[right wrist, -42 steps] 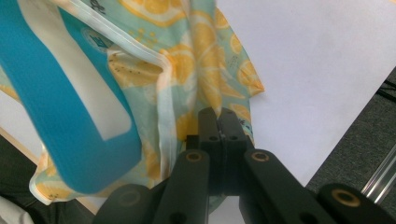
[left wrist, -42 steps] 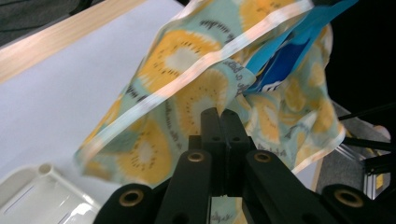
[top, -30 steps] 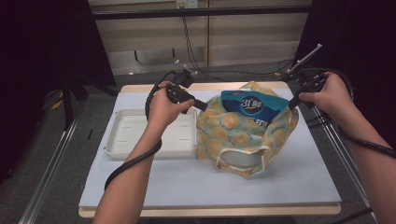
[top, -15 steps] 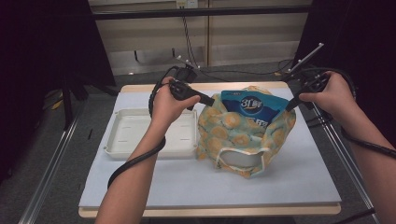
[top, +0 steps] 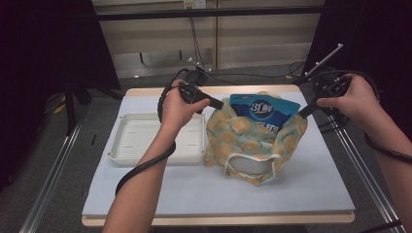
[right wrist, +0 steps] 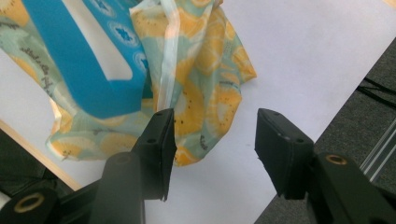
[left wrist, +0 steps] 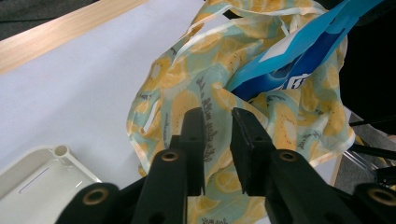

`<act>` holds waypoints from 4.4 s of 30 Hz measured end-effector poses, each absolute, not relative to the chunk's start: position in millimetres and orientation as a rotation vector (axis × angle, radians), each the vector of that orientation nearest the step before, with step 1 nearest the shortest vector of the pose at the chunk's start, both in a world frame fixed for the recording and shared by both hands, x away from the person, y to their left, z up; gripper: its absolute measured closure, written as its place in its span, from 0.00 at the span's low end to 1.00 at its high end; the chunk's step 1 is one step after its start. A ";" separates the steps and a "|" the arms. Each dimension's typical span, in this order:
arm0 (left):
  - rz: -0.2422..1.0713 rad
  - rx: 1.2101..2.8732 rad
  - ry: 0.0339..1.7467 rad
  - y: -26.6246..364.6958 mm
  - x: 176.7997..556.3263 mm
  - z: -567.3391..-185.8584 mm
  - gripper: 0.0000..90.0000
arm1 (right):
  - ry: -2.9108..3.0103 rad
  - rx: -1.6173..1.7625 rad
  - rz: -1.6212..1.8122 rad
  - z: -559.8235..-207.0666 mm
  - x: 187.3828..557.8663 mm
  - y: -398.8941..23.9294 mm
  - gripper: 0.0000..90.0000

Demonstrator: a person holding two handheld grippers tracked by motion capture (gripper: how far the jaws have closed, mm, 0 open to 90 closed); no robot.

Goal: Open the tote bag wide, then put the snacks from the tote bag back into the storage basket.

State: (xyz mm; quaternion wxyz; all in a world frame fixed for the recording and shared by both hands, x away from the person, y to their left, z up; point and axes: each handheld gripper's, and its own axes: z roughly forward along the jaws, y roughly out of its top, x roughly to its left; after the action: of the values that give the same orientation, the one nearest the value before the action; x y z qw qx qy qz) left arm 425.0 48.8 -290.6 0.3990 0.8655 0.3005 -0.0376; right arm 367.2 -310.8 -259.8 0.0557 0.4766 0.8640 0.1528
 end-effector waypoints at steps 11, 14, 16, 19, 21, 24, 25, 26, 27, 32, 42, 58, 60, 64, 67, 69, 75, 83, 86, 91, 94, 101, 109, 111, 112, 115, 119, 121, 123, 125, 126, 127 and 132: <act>-0.108 2.225 0.742 52.7 427.7 -295.7 1.00 | 2.646 1.449 0.486 -272.2 365.9 -314.3 0.48; -0.115 2.223 0.750 53.8 428.7 -298.8 1.00 | 2.656 1.462 0.481 -280.4 367.3 -314.7 0.51; -0.121 2.201 0.782 52.3 427.7 -301.4 1.00 | 2.655 1.467 0.500 -285.2 368.4 -314.5 0.56; -0.116 2.242 0.753 53.6 428.9 -301.2 1.00 | 2.664 1.474 0.494 -290.3 369.9 -313.9 0.68; -0.129 2.215 0.778 51.0 427.0 -301.3 1.00 | 2.679 1.462 0.476 -292.7 370.9 -313.6 0.76; -0.129 2.218 0.756 50.4 427.1 -299.9 1.00 | 2.676 1.469 0.479 -293.8 371.7 -313.3 0.88; -0.135 2.212 0.761 50.0 426.5 -299.0 1.00 | 2.679 1.472 0.490 -293.7 371.9 -313.6 0.91; -0.112 2.212 0.743 49.8 426.9 -298.8 0.92 | 2.678 1.468 0.495 -293.8 371.8 -313.9 0.94; -0.087 2.211 0.751 48.5 425.9 -298.2 0.82 | 2.685 1.467 0.489 -293.5 371.7 -314.1 0.95; -0.081 2.237 0.709 45.5 426.0 -295.3 0.68 | 2.681 1.466 0.515 -293.1 371.7 -315.2 0.99; -0.156 2.234 0.675 34.7 429.0 -309.1 0.93 | 2.678 1.493 0.513 -294.3 373.0 -315.1 1.00; -0.198 2.242 0.766 48.3 427.1 -332.6 1.00 | 2.663 1.505 0.499 -302.7 374.6 -317.3 1.00; -0.210 2.239 0.775 49.0 427.2 -336.5 1.00 | 2.663 1.496 0.509 -304.2 375.1 -318.6 1.00; -0.215 2.261 0.771 51.6 426.1 -343.1 1.00 | 2.653 1.516 0.500 -306.8 374.8 -320.6 1.00; -0.218 2.236 0.803 51.2 423.7 -348.8 1.00 | 2.648 1.523 0.500 -309.3 374.7 -322.1 1.00; -0.215 2.227 0.811 51.5 424.1 -351.7 1.00 | 2.641 1.527 0.516 -311.4 374.0 -322.1 1.00; -0.210 2.266 0.793 55.1 425.0 -359.5 1.00 | 2.636 1.529 0.513 -318.6 375.8 -324.0 1.00; -0.225 2.272 0.793 54.9 423.0 -369.9 1.00 | 2.633 1.557 0.500 -326.3 375.7 -325.4 1.00; -0.226 2.268 0.796 54.8 421.3 -371.4 1.00 | 2.628 1.558 0.508 -328.7 375.5 -325.9 1.00; -0.227 2.276 0.801 53.7 419.9 -376.0 1.00 | 2.632 1.553 0.517 -332.8 375.7 -326.4 1.00; -0.229 2.233 0.849 50.6 417.0 -380.9 1.00 | 2.626 1.563 0.522 -335.4 375.7 -326.8 1.00; -0.238 2.241 0.856 49.7 417.3 -389.5 1.00 | 2.634 1.561 0.513 -342.8 377.7 -324.7 1.00; -0.217 2.270 0.843 50.4 426.2 -391.7 1.00 | 2.635 1.595 0.490 -345.8 380.5 -324.5 1.00; -0.201 2.254 0.829 49.7 428.6 -391.2 1.00 | 2.637 1.577 0.502 -347.5 381.5 -325.7 1.00; -0.200 2.250 0.835 48.9 428.6 -389.7 1.00 | 2.640 1.586 0.492 -347.9 381.8 -325.6 1.00; -0.194 2.214 0.844 48.4 426.9 -384.7 0.91 | 2.636 1.603 0.486 -350.2 381.9 -325.7 1.00; -0.153 2.183 0.861 51.7 421.7 -374.3 0.77 | 2.638 1.596 0.494 -352.5 381.4 -326.0 1.00; -0.143 2.198 0.828 55.1 419.8 -369.3 0.74 | 2.641 1.591 0.494 -352.1 381.2 -326.4 1.00; -0.125 2.189 0.821 56.7 416.6 -365.3 0.69 | 2.639 1.600 0.489 -351.1 380.2 -326.3 1.00; -0.134 2.189 0.813 58.4 414.2 -363.0 0.66 | 2.638 1.598 0.492 -350.1 379.6 -326.6 1.00; -0.134 2.167 0.831 57.6 411.8 -362.8 0.65 | 2.638 1.583 0.508 -350.7 379.6 -326.9 1.00; -0.118 2.193 0.814 59.6 411.4 -361.7 0.62 | 2.643 1.576 0.502 -350.5 379.2 -327.0 1.00; -0.117 2.165 0.813 61.4 403.0 -356.8 0.59 | 2.639 1.588 0.498 -350.3 377.1 -326.7 1.00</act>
State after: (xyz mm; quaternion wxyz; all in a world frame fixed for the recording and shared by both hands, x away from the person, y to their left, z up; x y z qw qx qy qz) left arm 403.0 61.4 -356.8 0.4015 0.8563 0.3217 -0.0464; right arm 377.1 -326.7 -350.3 0.0108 0.5090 0.8458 0.1595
